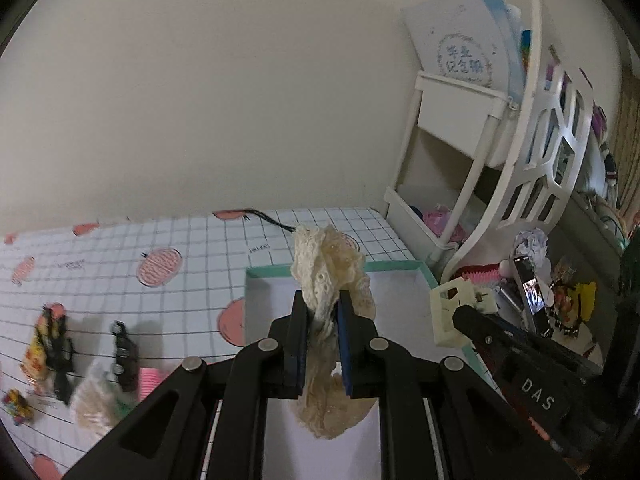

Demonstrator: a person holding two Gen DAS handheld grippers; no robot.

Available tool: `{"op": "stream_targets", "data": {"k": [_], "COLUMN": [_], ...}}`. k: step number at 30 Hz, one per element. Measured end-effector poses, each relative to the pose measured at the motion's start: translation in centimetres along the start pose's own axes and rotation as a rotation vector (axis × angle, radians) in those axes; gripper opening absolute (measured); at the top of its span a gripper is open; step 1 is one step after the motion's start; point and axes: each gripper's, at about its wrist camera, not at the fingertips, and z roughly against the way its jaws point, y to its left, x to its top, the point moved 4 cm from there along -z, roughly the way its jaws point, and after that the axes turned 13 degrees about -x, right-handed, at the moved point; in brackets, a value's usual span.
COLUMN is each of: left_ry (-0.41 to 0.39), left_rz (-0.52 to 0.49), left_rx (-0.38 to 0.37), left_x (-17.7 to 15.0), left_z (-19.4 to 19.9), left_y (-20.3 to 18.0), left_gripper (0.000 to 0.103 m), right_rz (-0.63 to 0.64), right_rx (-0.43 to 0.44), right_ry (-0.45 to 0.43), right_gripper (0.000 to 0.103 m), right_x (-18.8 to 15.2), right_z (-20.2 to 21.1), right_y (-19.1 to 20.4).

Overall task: Organize objects
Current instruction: 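Carry the lace fabric and the white clip over the teal box tray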

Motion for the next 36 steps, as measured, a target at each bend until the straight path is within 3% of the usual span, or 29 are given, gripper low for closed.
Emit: {"op": "stream_targets", "data": {"k": [12,24,36], "left_ry": [0.021,0.104,0.158], "left_rz": [0.114,0.174,0.185], "left_rx": [-0.02,-0.006,0.019], "left_x": [-0.2,-1.0,-2.2], "left_z": [-3.7,-7.6,-9.8], "left_y": [3.3,5.7,6.0], "left_gripper": [0.014,0.014,0.015], "right_rz": [0.047,0.122,0.138], "right_rx": [-0.062,-0.125,-0.134], "right_ry": [0.053,0.1,0.107], "right_gripper": [0.02,0.02,0.02], "right_x": [1.1,1.3,1.2], "right_z": [-5.5,-9.3,-10.4], "right_y": [-0.5,0.0,-0.1]}}
